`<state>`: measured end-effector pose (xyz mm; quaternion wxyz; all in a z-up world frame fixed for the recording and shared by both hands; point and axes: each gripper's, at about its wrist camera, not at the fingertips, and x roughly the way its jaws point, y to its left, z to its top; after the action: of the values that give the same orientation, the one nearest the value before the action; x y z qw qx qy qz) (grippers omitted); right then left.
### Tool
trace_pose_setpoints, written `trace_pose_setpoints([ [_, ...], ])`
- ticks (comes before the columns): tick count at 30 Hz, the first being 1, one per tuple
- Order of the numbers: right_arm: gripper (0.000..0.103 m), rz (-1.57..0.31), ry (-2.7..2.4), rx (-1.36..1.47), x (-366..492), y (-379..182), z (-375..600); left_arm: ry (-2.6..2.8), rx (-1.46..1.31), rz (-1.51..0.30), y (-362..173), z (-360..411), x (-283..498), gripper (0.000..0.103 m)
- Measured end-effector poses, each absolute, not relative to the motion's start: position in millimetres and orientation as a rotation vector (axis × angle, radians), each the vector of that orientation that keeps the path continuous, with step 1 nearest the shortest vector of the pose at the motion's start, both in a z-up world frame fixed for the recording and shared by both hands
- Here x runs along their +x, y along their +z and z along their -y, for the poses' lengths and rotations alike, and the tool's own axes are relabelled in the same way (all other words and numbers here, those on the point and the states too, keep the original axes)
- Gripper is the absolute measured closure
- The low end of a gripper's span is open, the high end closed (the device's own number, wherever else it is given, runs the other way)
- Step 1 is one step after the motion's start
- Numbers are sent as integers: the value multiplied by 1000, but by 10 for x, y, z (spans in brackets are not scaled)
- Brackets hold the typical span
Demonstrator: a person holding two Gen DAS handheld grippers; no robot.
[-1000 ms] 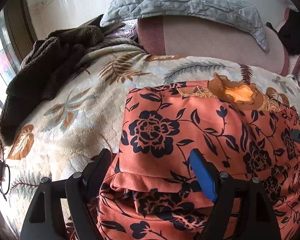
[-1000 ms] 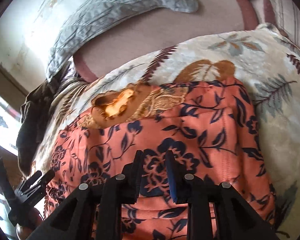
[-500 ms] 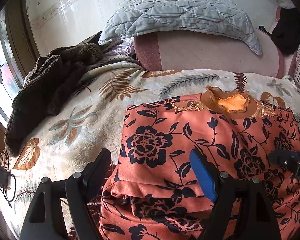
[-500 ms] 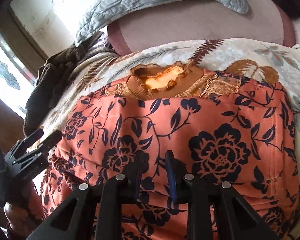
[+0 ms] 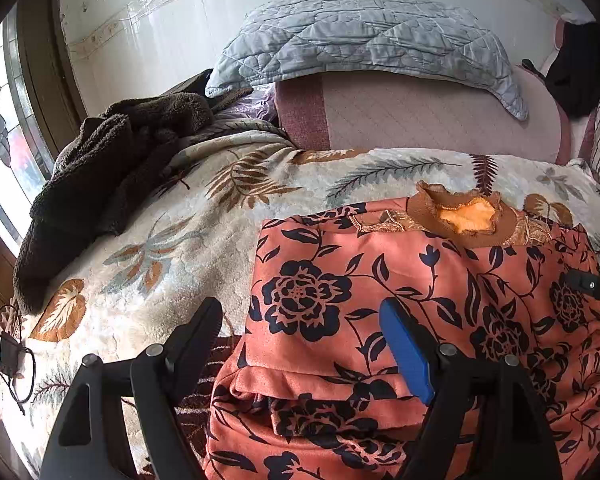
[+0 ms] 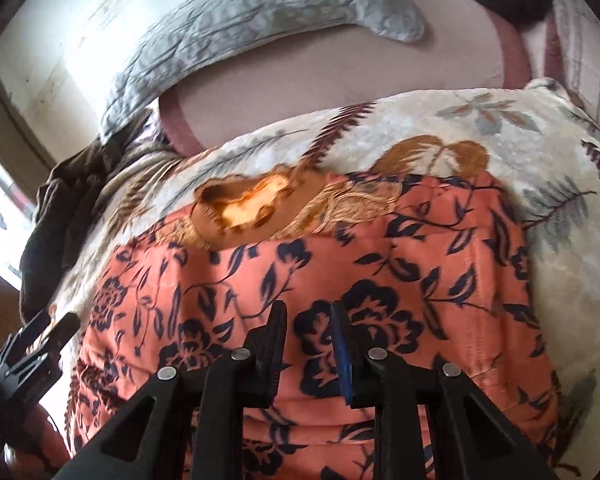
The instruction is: Fold small clothes
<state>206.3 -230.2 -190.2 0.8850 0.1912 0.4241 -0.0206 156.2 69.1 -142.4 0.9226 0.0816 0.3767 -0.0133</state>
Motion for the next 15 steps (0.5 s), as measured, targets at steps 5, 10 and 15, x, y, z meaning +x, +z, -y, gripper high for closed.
trace_pose_setpoints([
  [5,77,-939,-180,500,2098,-2046,2717,-22,168,-759,-1400,-688,1551,22],
  [10,77,-976,-203,495,2112,-2087,2753,-17,165,-751,-1384,-702,1550,22],
  [15,77,-902,-205,498,2064,-1965,2726,-14,166,-753,-1390,-713,1554,22],
])
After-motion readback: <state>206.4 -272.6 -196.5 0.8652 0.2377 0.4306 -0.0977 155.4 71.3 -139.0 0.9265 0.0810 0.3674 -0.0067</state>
